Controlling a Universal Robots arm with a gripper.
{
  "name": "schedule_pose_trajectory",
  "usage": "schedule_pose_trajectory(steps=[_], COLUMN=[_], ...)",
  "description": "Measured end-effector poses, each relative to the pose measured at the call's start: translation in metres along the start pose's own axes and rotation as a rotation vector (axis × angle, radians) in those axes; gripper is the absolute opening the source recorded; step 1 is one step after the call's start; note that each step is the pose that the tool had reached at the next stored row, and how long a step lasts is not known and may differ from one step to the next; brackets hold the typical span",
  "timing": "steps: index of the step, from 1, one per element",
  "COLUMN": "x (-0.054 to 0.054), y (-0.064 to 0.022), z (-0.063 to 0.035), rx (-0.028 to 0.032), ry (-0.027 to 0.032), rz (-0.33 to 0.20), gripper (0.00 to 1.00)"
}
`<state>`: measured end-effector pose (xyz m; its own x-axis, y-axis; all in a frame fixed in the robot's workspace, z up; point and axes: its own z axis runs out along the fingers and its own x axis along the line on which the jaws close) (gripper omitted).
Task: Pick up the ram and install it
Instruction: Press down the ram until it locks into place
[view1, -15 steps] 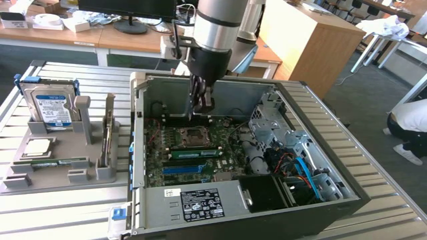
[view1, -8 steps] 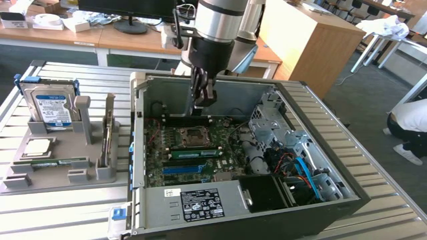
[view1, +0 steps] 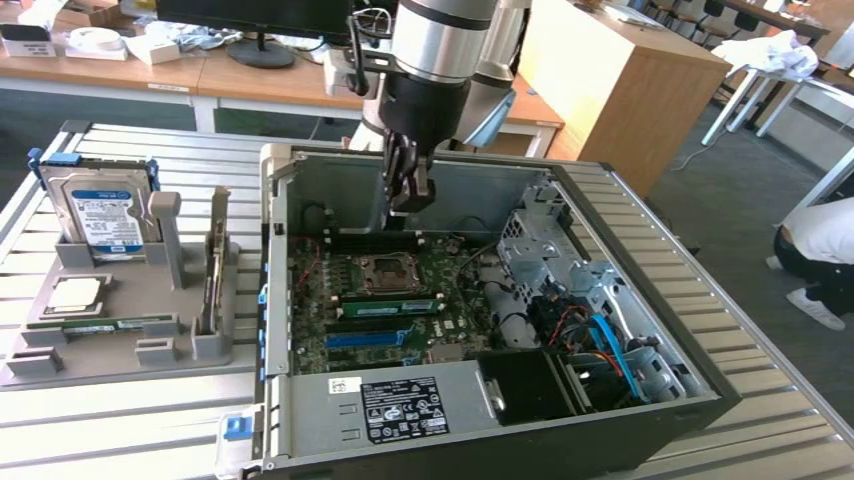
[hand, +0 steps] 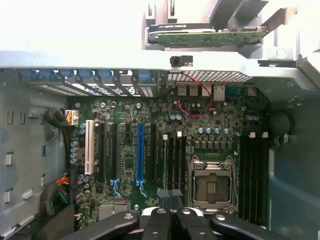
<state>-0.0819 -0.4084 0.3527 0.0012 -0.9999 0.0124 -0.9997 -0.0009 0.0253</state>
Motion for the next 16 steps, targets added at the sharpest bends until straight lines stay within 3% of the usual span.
schedule_pose_trajectory(steps=[16], x=[0.000], y=[-0.0342], z=[-0.0007], rx=[0.0002], ry=[-0.0004], rz=[0.000], gripper=[0.10])
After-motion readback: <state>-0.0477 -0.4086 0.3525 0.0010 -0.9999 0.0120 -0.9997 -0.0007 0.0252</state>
